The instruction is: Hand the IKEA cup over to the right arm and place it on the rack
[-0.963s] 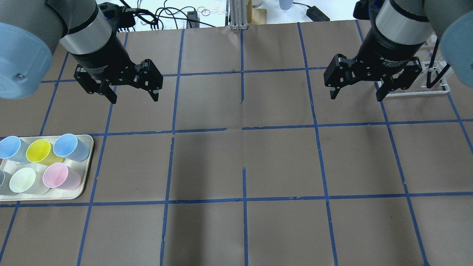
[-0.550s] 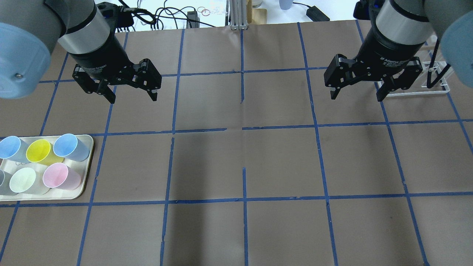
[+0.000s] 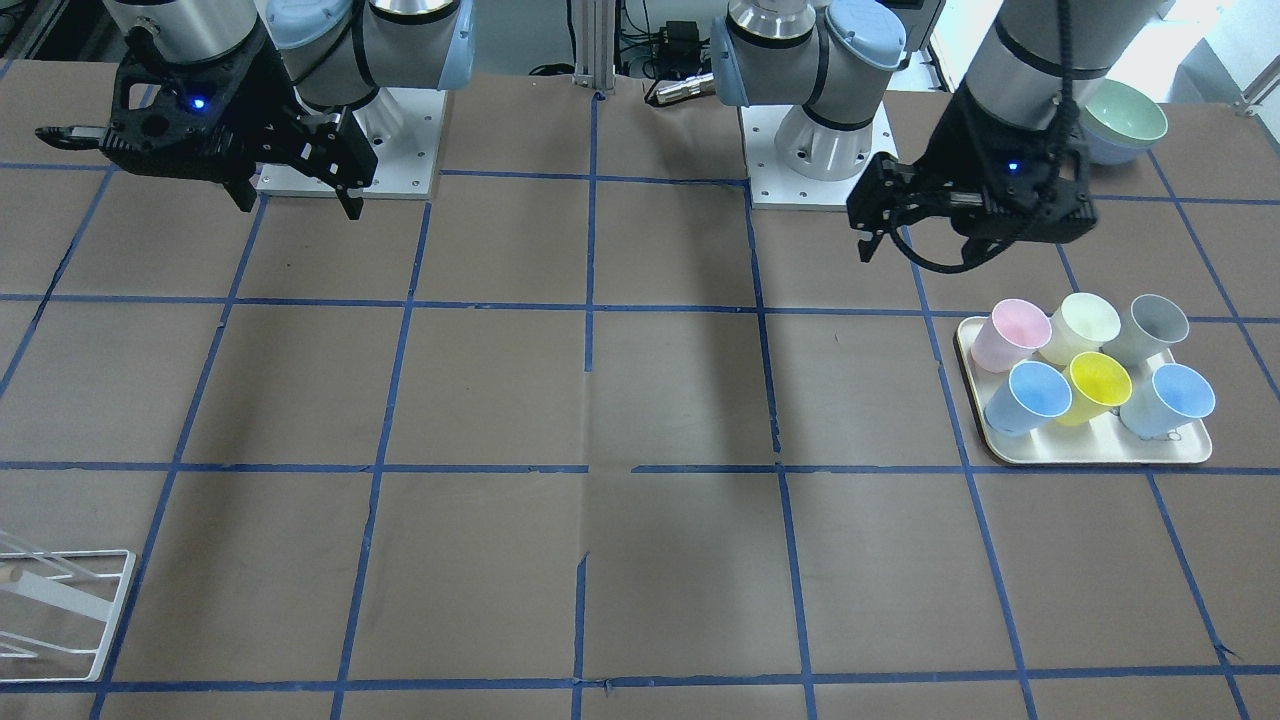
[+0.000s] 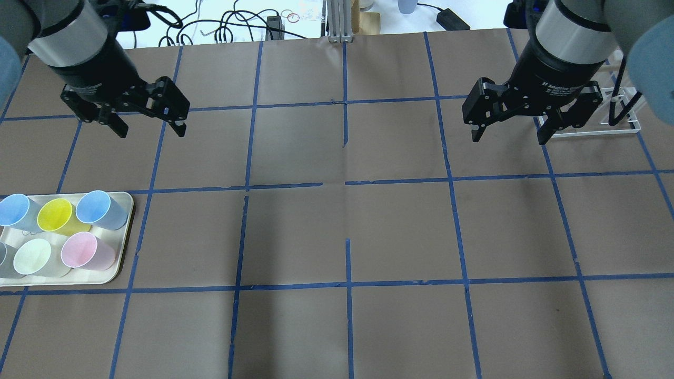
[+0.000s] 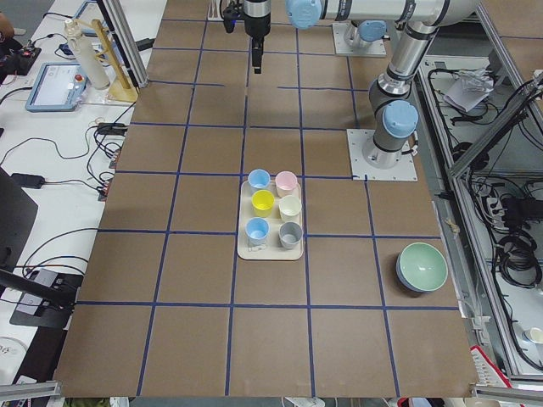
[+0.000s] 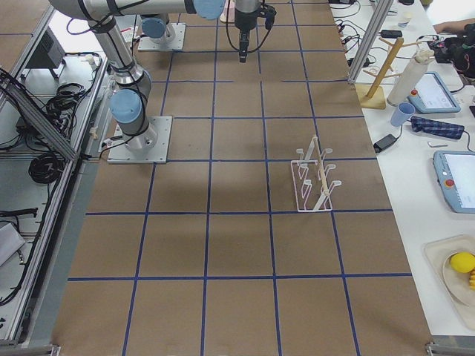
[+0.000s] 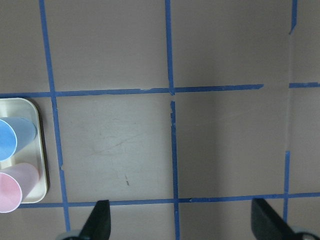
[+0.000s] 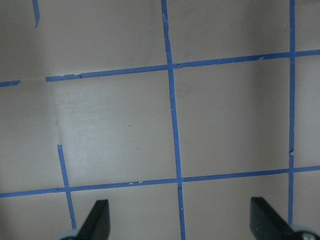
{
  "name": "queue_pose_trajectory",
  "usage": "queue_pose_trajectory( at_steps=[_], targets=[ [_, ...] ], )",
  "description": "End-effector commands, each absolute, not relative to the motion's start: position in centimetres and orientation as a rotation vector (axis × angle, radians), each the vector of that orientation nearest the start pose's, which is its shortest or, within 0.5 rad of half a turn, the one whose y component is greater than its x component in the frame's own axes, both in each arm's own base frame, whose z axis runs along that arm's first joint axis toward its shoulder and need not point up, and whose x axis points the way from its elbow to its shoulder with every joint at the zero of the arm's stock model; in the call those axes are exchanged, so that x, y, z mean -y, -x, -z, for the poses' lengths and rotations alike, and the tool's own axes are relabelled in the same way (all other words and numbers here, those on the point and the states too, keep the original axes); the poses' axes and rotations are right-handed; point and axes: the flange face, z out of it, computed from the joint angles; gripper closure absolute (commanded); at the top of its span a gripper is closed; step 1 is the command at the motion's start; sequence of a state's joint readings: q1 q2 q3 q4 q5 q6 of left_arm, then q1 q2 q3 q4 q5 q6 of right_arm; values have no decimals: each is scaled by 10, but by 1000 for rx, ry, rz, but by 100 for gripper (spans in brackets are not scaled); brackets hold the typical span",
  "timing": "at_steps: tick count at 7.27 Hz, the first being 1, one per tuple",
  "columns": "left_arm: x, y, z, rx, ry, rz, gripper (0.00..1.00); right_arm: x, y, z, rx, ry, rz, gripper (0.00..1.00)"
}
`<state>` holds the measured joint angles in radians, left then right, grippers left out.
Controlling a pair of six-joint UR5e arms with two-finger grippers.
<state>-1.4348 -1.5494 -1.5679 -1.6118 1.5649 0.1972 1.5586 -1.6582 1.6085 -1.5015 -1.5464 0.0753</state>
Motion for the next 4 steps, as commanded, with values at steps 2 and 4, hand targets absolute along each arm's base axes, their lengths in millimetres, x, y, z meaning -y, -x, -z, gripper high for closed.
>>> queue_pose_trajectory(
  at_steps=[2, 4],
  targets=[
    [496, -84, -477, -3159, -340, -76, 0, 433, -130, -524, -3119, -136, -3, 0],
    [489, -159, -453, -3168, -379, -134, 0, 431, -131, -523, -3116, -134, -15, 0]
  ],
)
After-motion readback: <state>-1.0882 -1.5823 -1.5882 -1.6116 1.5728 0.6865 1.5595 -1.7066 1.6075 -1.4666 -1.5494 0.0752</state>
